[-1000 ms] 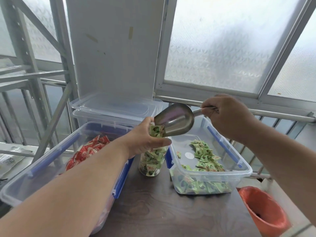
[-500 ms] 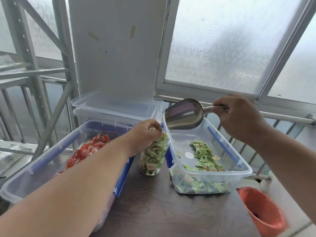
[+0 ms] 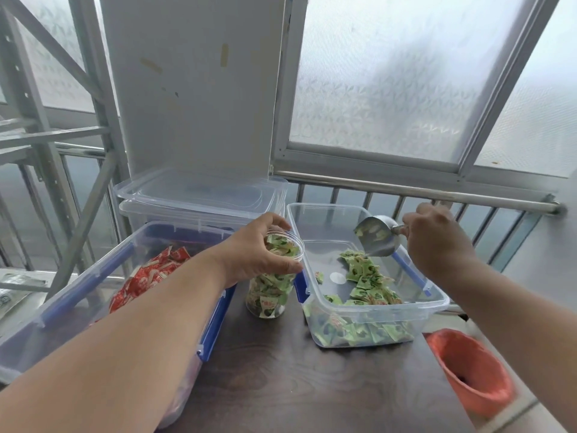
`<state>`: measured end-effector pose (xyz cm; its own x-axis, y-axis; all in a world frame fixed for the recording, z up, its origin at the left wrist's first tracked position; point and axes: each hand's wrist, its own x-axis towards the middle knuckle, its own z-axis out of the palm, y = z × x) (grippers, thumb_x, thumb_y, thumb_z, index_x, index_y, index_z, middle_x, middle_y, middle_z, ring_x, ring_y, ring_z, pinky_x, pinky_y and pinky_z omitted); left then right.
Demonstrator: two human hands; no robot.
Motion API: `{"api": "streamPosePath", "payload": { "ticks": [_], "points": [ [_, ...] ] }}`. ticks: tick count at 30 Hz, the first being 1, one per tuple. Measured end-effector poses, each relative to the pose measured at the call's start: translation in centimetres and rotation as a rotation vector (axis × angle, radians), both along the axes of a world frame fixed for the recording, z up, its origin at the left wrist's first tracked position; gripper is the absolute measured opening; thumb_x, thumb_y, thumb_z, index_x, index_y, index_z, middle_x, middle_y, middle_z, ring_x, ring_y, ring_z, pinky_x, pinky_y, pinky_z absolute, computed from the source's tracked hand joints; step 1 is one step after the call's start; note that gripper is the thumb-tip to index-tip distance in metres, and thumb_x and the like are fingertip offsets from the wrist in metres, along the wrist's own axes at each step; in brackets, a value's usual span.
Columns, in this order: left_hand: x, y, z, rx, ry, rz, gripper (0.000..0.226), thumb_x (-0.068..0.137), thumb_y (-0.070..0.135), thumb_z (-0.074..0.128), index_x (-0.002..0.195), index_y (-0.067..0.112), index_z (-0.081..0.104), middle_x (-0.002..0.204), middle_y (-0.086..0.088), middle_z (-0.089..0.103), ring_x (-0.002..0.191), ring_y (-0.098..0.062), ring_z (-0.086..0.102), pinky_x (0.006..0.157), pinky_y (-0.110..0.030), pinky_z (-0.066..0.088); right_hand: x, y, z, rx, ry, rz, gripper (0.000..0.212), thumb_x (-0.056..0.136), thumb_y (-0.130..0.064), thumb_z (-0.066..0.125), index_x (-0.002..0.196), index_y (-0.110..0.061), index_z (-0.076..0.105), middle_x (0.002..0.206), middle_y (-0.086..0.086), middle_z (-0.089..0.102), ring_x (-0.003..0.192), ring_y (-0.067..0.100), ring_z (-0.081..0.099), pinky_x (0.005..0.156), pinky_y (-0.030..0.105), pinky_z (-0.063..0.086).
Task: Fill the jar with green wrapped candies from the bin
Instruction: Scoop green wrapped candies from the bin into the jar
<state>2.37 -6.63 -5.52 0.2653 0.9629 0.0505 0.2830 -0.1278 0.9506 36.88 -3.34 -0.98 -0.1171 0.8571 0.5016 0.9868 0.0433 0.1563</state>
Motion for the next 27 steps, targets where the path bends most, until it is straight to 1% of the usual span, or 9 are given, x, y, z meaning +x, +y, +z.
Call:
{"api": "streamPosePath", "payload": {
  "ticks": [3,6,10,12,14,16,19,23,27],
  "points": [
    [0.1,0.0,0.0,-0.001,0.012,0.007,0.073,0.077,0.021,0.104,0.133,0.035,0.06,0.138,-0.001,0.065,0.117,-0.027,0.075,0.096,-0.047,0.068,-0.5,0.0,-1.5,-0.065,-0.012,0.022,0.011,0.089,0.0,0.067,0.091,-0.006,0.076,0.08,0.006,0.05,0.081,0.03,0.056,0.064,0.038,0.054],
    [0.2,0.0,0.0,0.006,0.01,0.004,0.071,0.077,0.02,0.103,0.131,0.036,0.061,0.137,-0.001,0.065,0.117,-0.027,0.075,0.099,-0.049,0.067,-1.5,0.0,-1.8,-0.132,0.035,0.118,0.019,0.093,-0.001,0.062,0.096,-0.009,0.079,0.082,0.002,0.052,0.074,0.021,0.054,0.063,0.031,0.046],
    [0.1,0.3,-0.2,-0.012,-0.017,0.004,0.077,0.068,0.029,0.106,0.131,0.036,0.062,0.136,-0.002,0.066,0.116,-0.028,0.077,0.098,-0.051,0.068,-3.1,-0.3,-0.4,-0.224,0.252,0.198,0.019,0.1,-0.015,0.063,0.095,-0.015,0.081,0.085,0.002,0.061,0.083,0.025,0.059,0.066,0.03,0.04],
    [0.0,0.4,-0.3,-0.012,-0.027,0.004,0.079,0.063,0.034,0.106,0.129,0.036,0.063,0.136,-0.002,0.067,0.116,-0.028,0.077,0.097,-0.052,0.068,-3.4,-0.3,0.1,-0.217,0.311,0.219,0.018,0.101,-0.016,0.064,0.096,-0.014,0.082,0.086,0.004,0.062,0.083,0.026,0.057,0.068,0.029,0.038],
    [0.1,0.4,-0.2,-0.008,-0.017,0.002,0.074,0.07,0.028,0.106,0.129,0.036,0.062,0.136,0.0,0.066,0.117,-0.027,0.076,0.097,-0.05,0.068,-3.3,0.0,0.2,-0.167,0.254,0.213,0.017,0.1,-0.013,0.064,0.096,-0.012,0.081,0.087,0.004,0.057,0.079,0.024,0.052,0.071,0.029,0.037],
    [0.1,0.3,-0.2,-0.009,-0.016,-0.005,0.07,0.076,0.022,0.103,0.13,0.035,0.061,0.135,0.0,0.066,0.117,-0.027,0.075,0.097,-0.048,0.068,-3.0,0.0,0.3,-0.114,0.128,0.175,0.016,0.097,-0.008,0.064,0.095,-0.011,0.079,0.086,0.004,0.053,0.074,0.023,0.051,0.067,0.029,0.04],
    [0.1,0.3,-0.1,-0.011,-0.017,-0.006,0.069,0.077,0.022,0.102,0.13,0.035,0.061,0.136,-0.001,0.065,0.118,-0.027,0.074,0.096,-0.046,0.068,-3.2,-0.8,0.6,-0.116,0.027,0.1,0.016,0.096,-0.012,0.061,0.095,-0.008,0.076,0.091,0.008,0.054,0.08,0.026,0.052,0.069,0.038,0.054],
    [0.1,0.4,-0.1,-0.007,-0.011,-0.009,0.07,0.076,0.024,0.103,0.131,0.034,0.061,0.135,-0.001,0.066,0.117,-0.026,0.075,0.094,-0.043,0.068,-3.5,-1.9,0.7,-0.175,-0.01,0.019,0.019,0.097,-0.019,0.061,0.099,-0.006,0.075,0.091,0.007,0.053,0.081,0.027,0.058,0.072,0.046,0.06],
    [0.1,0.7,-0.3,-0.021,-0.018,-0.008,0.072,0.074,0.025,0.104,0.132,0.034,0.061,0.133,-0.004,0.07,0.116,-0.028,0.076,0.095,-0.046,0.068,-4.2,-2.5,1.3,-0.294,0.061,0.06,0.013,0.095,-0.018,0.066,0.092,-0.013,0.079,0.089,0.005,0.065,0.079,0.022,0.063,0.075,0.04,0.061]
  ]
}}
